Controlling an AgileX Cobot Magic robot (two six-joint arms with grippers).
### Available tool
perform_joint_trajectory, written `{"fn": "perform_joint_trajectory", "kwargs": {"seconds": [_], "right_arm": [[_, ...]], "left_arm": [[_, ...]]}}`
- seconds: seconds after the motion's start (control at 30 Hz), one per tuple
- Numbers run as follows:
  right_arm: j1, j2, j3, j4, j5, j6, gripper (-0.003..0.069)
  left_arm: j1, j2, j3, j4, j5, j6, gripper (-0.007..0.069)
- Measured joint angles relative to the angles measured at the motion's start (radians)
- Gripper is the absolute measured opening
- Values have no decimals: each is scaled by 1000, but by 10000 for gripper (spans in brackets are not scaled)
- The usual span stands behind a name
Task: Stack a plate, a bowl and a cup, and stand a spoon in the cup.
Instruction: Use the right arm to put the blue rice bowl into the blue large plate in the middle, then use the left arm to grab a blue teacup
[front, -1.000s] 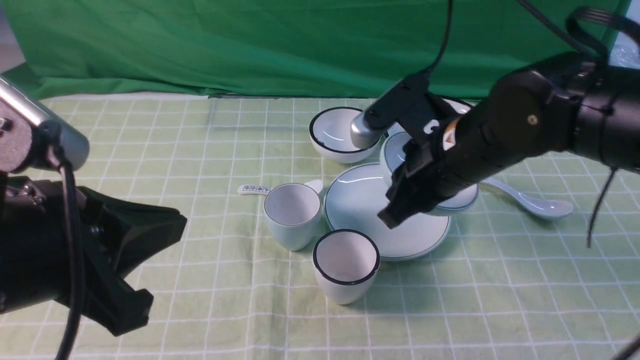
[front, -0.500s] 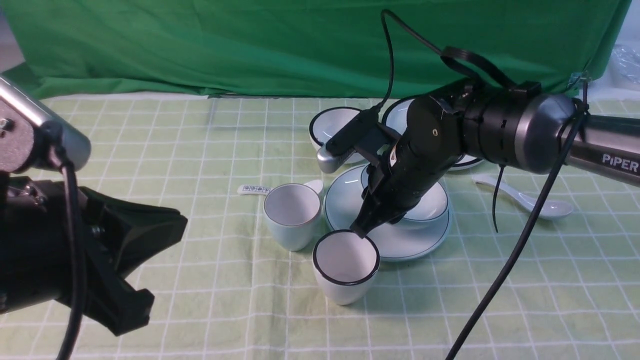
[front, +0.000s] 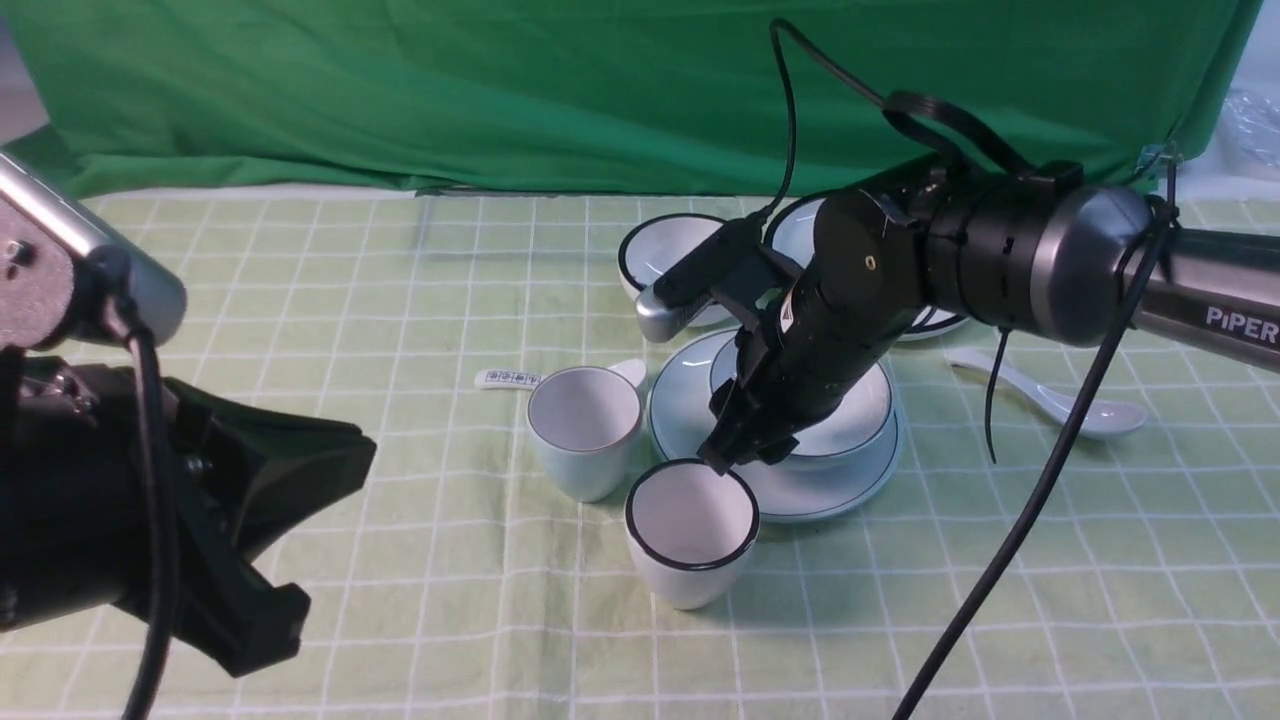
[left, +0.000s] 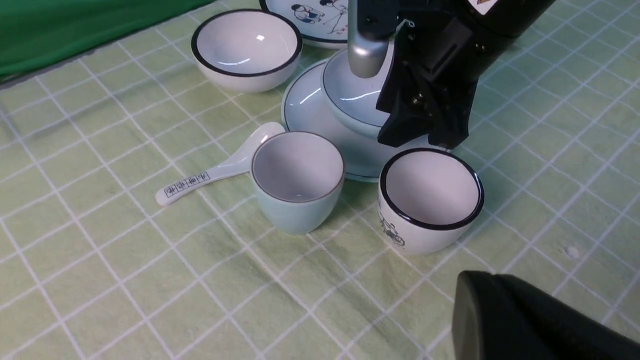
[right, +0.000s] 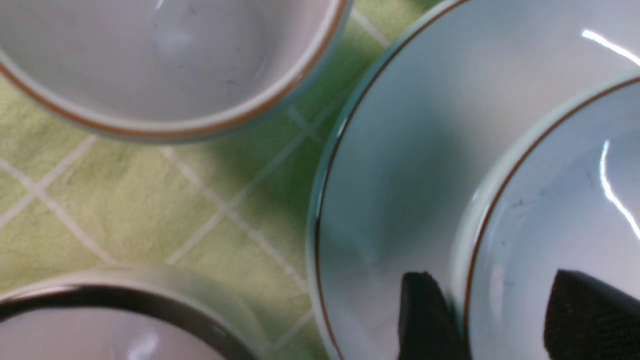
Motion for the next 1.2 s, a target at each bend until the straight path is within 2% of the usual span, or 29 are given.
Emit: {"fn": "perform_joint_trajectory", "kwargs": {"seconds": [0.17,0.23,0.3,0.37,0.43,0.5,0.6,0.73,0.77,0.87,0.93,1.07,1.2], "right_arm": [[0,-88,0,0,58,11,369],[0,-178,0,0,150,19,350],[-2,-277,0,0,271,36,272],[-2,-327,14,0,319,44,221],[-3,-436,75,0,362,71,139],[-3,-508,132,0,359,85,115],[-3,-634,244,0,330,93,103],[-3,-784,391,0,302,94,104],[-3,-790,398,0,302,94,104],[-3,-894,510,0,299,96,108],[-3,-930,544,0,299,98,110],[-3,-1004,617,0,298,116,118],[-3,-1039,643,0,297,127,123]], "left_arm": [[0,87,-12,4,48,1,3],[-1,180,-74,10,98,14,3],[-16,301,-153,24,126,21,3],[-30,367,-200,49,130,24,3],[-84,502,-309,138,148,28,3],[-115,591,-373,192,170,18,6],[-165,755,-522,300,243,1,43],[-180,938,-694,388,342,13,169],[-180,938,-694,393,346,13,169],[-180,1053,-781,465,375,23,318],[-180,1082,-790,481,375,49,358],[-180,1136,-797,490,364,106,376],[-180,1158,-797,490,329,118,296]]}}
